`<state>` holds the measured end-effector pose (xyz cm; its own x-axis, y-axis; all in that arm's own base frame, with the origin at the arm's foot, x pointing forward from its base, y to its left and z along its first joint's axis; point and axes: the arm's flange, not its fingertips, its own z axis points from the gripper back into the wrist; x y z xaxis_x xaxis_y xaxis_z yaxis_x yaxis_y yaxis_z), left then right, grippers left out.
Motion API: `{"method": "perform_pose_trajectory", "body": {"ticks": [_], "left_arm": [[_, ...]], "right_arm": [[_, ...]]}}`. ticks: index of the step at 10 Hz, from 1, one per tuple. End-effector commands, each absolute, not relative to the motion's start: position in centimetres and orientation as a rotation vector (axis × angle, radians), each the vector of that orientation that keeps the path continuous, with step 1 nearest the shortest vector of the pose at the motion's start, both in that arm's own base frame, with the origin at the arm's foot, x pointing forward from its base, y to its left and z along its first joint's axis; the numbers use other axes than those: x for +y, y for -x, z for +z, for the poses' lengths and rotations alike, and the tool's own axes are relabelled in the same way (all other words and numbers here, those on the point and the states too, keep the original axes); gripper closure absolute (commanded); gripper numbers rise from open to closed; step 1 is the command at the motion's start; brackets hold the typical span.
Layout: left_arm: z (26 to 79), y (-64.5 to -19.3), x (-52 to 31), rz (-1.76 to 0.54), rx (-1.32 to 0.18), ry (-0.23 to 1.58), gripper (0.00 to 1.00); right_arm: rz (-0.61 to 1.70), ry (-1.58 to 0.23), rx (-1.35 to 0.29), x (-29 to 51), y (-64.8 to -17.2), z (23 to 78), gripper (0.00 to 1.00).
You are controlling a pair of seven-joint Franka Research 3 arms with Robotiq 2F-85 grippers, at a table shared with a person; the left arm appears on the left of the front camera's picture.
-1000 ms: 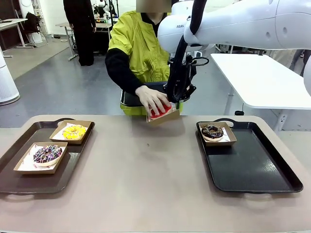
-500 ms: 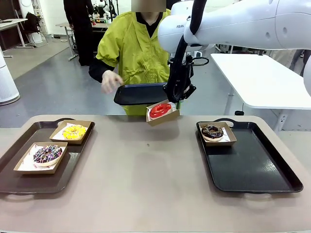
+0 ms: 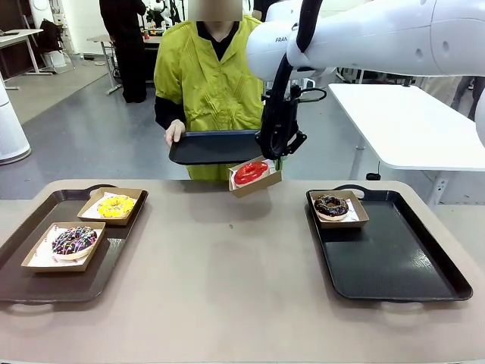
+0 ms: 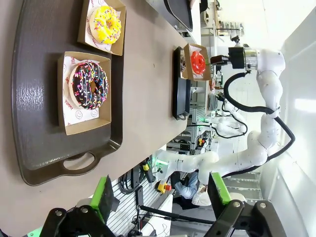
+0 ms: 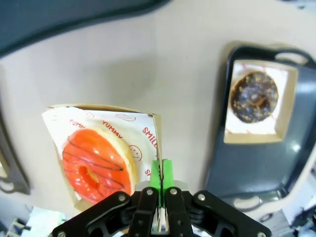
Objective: Individually package the donuts and arrange them on the tray.
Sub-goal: Place the picked Paper togo box on the Handle tray.
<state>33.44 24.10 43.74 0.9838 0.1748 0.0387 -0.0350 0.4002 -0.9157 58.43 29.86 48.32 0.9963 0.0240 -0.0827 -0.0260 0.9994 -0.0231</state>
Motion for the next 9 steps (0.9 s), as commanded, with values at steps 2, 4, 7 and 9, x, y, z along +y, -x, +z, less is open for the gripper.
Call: {"method": "perform_pose_trajectory", "body": {"ticks": [2,4,7,9], "left_arm": [[43.9,-33.3,24.2,0.129,-0.142,1.153,0.0],[43.9,-33.3,24.2,0.129,-0.142,1.153,0.0],[43.9,-33.3,24.2,0.129,-0.142,1.153,0.0],[43.9,-33.3,24.2,0.129,-0.142,1.153,0.0]], "right_arm": [[0.043,0.045,0.146,24.7,-51.1,54.3,0.98],[0.046,0.048,0.098,19.9,-44.7,57.7,0.98],[0.215,0.06,-0.068,12.1,-40.3,57.3,0.98],[0.238,0.027,-0.109,7.3,-40.4,54.8,0.98]]}}
